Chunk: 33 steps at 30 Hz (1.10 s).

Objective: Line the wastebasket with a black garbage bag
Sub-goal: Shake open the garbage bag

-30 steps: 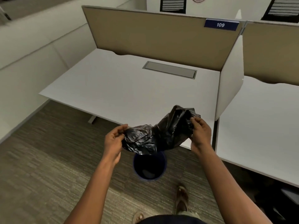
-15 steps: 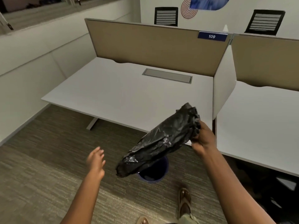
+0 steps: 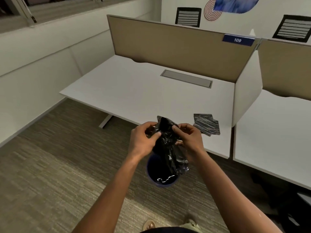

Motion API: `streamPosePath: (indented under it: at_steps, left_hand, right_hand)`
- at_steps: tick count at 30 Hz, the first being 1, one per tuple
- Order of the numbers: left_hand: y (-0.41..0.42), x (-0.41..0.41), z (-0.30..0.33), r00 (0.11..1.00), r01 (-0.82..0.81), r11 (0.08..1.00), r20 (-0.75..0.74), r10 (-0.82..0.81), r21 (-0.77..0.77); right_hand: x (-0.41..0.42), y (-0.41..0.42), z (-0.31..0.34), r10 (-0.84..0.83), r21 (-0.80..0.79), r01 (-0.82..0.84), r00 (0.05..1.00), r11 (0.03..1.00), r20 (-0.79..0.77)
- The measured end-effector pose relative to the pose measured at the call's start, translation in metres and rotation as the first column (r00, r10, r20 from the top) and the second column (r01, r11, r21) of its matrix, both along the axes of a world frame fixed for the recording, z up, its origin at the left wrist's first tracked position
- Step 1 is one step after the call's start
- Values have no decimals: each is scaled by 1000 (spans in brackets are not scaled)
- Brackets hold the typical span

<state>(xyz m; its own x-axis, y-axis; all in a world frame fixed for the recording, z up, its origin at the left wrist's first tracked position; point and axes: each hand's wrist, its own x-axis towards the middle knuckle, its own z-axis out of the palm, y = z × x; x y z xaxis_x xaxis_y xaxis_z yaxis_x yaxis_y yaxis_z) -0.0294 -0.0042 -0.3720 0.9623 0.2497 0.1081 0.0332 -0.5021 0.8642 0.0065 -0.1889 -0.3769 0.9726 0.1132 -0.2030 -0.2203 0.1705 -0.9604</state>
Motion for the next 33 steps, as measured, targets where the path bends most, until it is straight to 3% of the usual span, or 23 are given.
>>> streamPosePath:
  at_steps: [6,12,15,21,26,28,30,31,33]
  left_hand:
    - [31,16,13,982,174,980,57,-180,94]
    - [50,22,12,945,205,972,235,-227,113]
    - [61,20,10,920,226,943,264,-290,246]
    - [67,6,14,909,376,858,39,-414,351]
    - [54,3,18,878,479,866,-70,-474,144]
    - [45,1,15,896,444,895,-58,-441,43]
    - [36,3,11,936,345,934,-36,-350,-92]
    - [30,5,10,959,277,948,-19,-284,-157]
    - [17,9,9,990,138,956,15,-139,-258]
  right_hand:
    - [5,-29,8,107,-121,-105,994,987,10]
    - [23,-60,15,-61,-50,56,994,997,-90]
    - [27,-73,15,-114,-18,113,987,993,-110]
    - [27,-67,13,-83,65,92,988,994,-128]
    - [32,-53,14,-142,44,142,990,989,-1]
    - [32,-47,14,-44,-149,68,987,986,153]
    - [29,-40,14,105,-449,32,955,893,277]
    - [26,-36,15,104,-550,102,938,829,330]
    - [18,-27,17,-22,-568,296,899,768,438]
